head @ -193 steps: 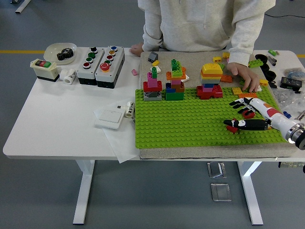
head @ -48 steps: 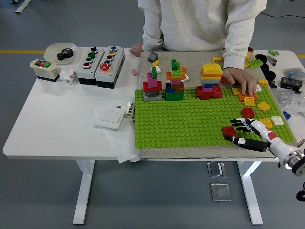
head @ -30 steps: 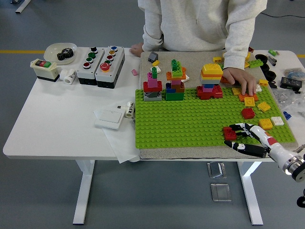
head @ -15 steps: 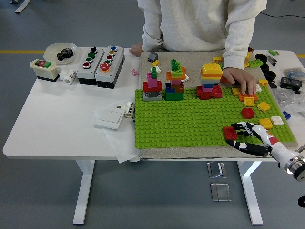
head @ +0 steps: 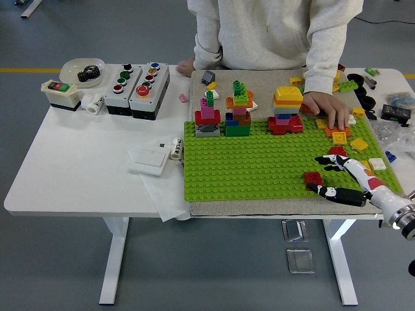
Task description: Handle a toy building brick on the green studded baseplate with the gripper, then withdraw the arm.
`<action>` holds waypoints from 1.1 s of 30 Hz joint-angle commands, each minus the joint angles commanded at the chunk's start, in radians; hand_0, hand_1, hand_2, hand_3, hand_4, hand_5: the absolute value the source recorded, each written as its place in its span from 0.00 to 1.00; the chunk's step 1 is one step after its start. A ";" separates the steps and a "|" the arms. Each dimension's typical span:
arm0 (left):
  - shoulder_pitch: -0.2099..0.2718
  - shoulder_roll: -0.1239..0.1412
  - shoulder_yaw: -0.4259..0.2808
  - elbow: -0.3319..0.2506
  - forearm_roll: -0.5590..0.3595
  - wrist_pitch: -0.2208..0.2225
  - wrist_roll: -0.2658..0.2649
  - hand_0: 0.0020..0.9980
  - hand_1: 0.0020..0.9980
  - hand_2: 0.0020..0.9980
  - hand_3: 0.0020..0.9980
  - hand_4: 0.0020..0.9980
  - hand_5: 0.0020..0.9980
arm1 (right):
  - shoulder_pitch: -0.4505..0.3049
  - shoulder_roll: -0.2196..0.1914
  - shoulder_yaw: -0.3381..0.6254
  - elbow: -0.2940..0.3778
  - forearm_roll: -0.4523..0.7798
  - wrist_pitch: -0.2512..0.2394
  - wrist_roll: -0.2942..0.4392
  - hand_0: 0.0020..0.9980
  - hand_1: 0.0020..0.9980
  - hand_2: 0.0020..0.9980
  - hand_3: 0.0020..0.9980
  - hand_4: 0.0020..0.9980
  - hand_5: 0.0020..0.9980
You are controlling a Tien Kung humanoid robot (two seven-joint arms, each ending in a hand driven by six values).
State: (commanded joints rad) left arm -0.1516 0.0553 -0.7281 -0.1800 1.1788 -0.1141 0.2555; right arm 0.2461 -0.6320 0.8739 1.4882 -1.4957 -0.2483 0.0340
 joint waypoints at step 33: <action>-0.007 0.003 0.012 0.000 -0.020 -0.003 0.000 0.82 0.69 0.59 0.53 0.53 0.50 | 0.094 -0.022 -0.090 -0.047 -0.450 0.111 -0.024 0.75 0.71 0.74 0.61 0.84 0.57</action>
State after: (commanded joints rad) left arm -0.1589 0.0583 -0.7160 -0.1800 1.1583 -0.1170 0.2554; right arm 0.3399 -0.6536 0.7837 1.4412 -1.9454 -0.1373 0.0104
